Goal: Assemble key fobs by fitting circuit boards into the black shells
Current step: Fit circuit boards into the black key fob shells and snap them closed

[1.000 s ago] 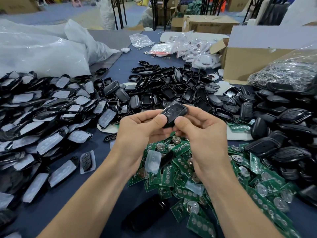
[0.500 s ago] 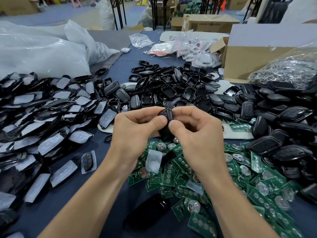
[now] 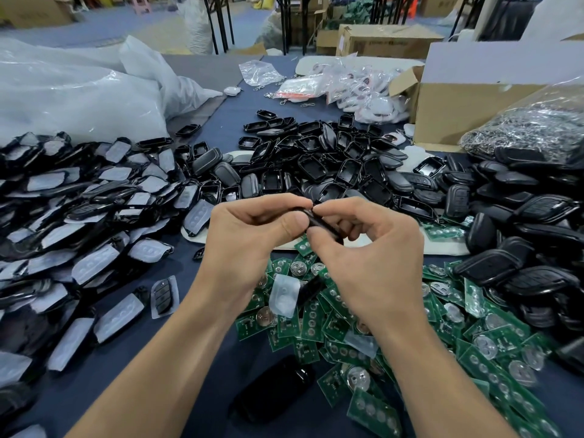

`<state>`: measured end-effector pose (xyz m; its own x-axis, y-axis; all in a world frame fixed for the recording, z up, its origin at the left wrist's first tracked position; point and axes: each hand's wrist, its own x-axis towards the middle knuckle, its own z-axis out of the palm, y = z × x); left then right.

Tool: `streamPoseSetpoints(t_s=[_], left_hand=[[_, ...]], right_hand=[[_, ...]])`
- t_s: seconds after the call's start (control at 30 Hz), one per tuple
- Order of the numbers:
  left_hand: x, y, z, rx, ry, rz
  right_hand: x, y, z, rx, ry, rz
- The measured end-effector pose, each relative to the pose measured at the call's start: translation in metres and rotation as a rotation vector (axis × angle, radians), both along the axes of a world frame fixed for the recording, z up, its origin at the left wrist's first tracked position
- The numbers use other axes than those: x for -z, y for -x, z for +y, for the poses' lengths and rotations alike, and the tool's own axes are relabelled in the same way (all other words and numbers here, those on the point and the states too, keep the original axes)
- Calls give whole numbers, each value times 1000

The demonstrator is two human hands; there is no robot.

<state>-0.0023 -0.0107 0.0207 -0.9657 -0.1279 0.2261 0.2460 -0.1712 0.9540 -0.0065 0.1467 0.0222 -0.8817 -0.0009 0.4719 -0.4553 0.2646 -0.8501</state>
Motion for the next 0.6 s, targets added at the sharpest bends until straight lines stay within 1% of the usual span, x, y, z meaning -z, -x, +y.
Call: streamPoseSetpoints(t_s=[0.1,0.2,0.37,0.6], left_hand=[[0,0,0,33,-80,-55],[-1,2,1,60,-92,-67],[-2,0,-1,65,21,-36],[2,1,4,91,135,-77]], right_hand=[[-1,0,1,-15,10,-18],[-1,0,2,4,15,-16],[0,0,3,31,1,-25],[3,0,3,21,30,-78]])
